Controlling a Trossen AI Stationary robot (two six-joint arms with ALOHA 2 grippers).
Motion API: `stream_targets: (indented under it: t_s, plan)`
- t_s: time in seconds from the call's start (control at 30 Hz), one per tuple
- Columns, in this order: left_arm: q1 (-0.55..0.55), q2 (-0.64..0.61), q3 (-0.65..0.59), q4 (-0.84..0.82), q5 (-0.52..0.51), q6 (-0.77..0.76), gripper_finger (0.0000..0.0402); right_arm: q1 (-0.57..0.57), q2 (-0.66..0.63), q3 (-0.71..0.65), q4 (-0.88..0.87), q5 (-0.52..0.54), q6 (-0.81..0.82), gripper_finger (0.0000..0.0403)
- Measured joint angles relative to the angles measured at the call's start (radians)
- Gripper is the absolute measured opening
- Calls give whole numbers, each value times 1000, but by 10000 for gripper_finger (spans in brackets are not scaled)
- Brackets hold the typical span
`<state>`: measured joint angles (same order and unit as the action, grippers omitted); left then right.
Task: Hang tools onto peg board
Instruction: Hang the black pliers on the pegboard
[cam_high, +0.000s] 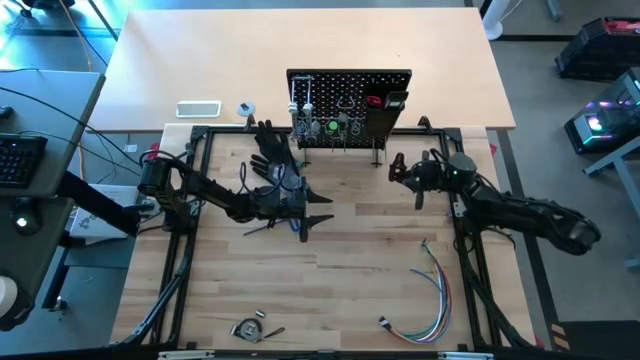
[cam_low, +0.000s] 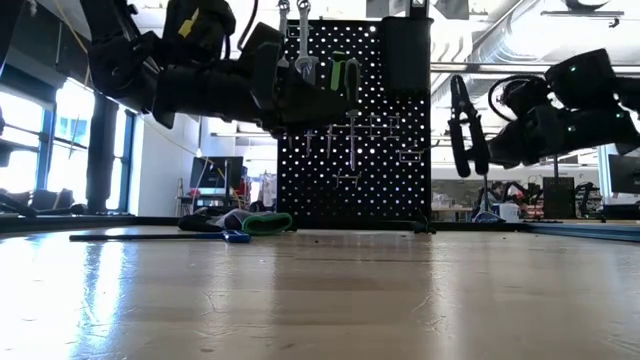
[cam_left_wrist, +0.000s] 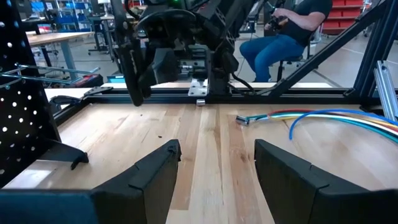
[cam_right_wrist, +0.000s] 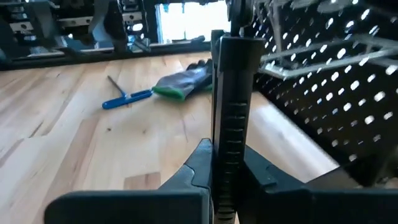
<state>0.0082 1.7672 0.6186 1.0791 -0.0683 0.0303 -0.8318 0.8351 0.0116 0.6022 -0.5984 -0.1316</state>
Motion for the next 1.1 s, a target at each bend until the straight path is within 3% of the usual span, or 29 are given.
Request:
stream_targets:
  t_s: [0.27,0.6,0.83,1.1]
  plan:
    - [0,0,0,-7,-9,25,202,0,222,9,104,-46,-26,21]
    - [0,0,0,-32,-13,26,202,0,423,175,124,-131,-56,21]
    - [0,0,0,-48,-13,26,202,-5,462,187,110,-131,-79,21]
    - [1,0,0,-66,-13,27,202,-84,462,187,71,-187,-79,21]
